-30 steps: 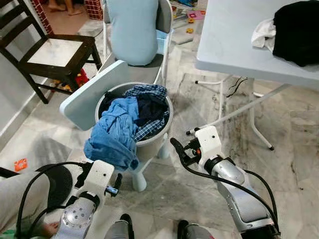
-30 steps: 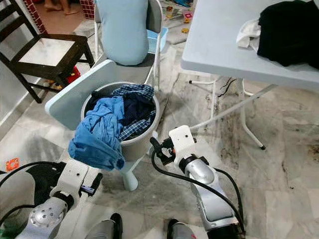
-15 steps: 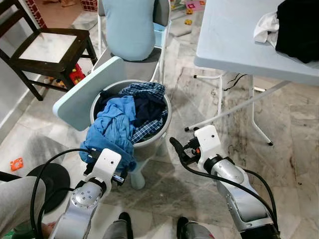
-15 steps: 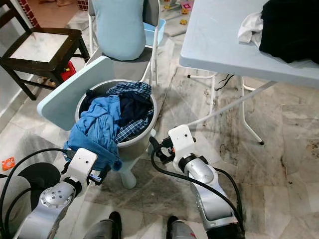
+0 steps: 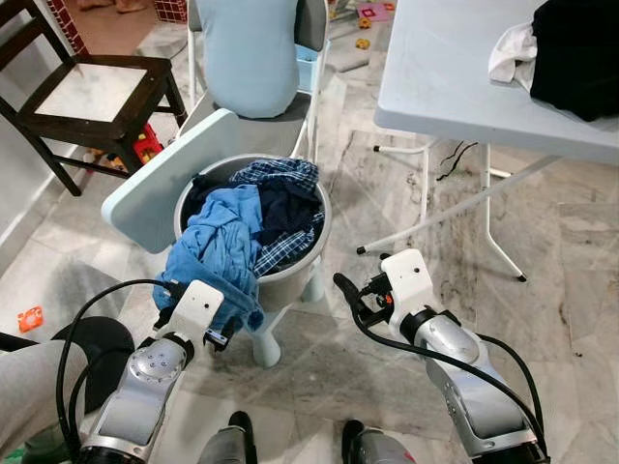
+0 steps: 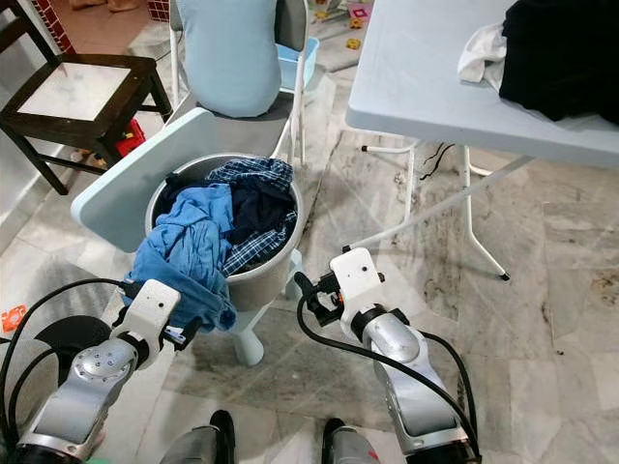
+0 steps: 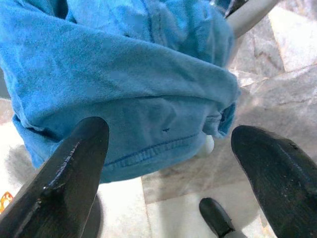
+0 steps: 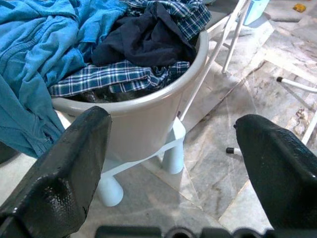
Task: Hang hanger
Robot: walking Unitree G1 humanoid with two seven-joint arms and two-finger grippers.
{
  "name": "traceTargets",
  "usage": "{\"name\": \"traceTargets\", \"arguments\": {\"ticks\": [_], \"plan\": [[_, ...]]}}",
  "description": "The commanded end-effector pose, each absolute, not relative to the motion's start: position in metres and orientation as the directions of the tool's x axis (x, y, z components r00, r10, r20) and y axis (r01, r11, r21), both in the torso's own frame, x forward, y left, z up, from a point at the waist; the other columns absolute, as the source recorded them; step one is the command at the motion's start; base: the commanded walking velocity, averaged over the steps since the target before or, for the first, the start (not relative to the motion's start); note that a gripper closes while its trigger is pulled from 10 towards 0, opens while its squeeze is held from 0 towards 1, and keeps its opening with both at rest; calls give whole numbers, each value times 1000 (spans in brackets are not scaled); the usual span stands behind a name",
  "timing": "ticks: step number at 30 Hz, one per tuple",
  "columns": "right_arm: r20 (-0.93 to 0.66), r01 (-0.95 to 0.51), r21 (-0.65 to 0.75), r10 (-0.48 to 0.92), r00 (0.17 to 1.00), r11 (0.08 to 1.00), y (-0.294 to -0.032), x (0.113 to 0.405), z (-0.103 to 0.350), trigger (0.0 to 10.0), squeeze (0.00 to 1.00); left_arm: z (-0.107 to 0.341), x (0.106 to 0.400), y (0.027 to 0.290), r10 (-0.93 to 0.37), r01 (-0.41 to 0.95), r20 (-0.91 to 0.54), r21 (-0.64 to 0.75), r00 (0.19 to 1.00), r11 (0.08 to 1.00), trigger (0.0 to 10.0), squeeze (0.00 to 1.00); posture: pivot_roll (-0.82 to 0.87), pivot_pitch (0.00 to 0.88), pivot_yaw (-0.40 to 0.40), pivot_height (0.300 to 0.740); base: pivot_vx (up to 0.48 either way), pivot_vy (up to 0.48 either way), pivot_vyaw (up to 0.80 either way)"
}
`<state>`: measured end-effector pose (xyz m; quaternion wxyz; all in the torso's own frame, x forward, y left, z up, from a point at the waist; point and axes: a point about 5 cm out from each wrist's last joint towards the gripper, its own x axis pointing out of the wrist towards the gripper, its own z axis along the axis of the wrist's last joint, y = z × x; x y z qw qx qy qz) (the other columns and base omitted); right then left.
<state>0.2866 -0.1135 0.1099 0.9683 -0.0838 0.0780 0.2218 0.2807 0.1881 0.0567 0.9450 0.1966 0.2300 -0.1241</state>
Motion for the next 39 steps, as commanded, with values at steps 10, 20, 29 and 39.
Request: {"name": "traceTargets", "arguments": {"ticks": [10, 20, 29, 39], "plan": [[-186, -457, -132, 431, 883, 880, -109, 281, 112, 10000, 0, 53, 308, 193, -120, 292, -477, 305, 871, 906, 7765, 0, -54, 308, -43, 740, 0, 0, 0], [-184, -453, -141, 426, 886, 880, -110, 281, 114, 10000, 0, 52, 325, 190, -127, 280, -451, 290, 883, 915, 0, 0, -77, 316, -44, 740, 0, 0, 0], [-189, -454, -142, 427, 885, 879, -109, 280, 113, 10000, 0, 48, 325, 187, -150, 294, -436, 285, 887, 912, 0, 0, -74, 321, -45, 740, 0, 0, 0], [-190, -454, -143, 426, 884, 879, -109, 281, 113, 10000, 0, 51, 326, 187, -154, 278, -400, 271, 903, 922, 0, 0, -68, 325, -45, 740, 0, 0, 0]]}}
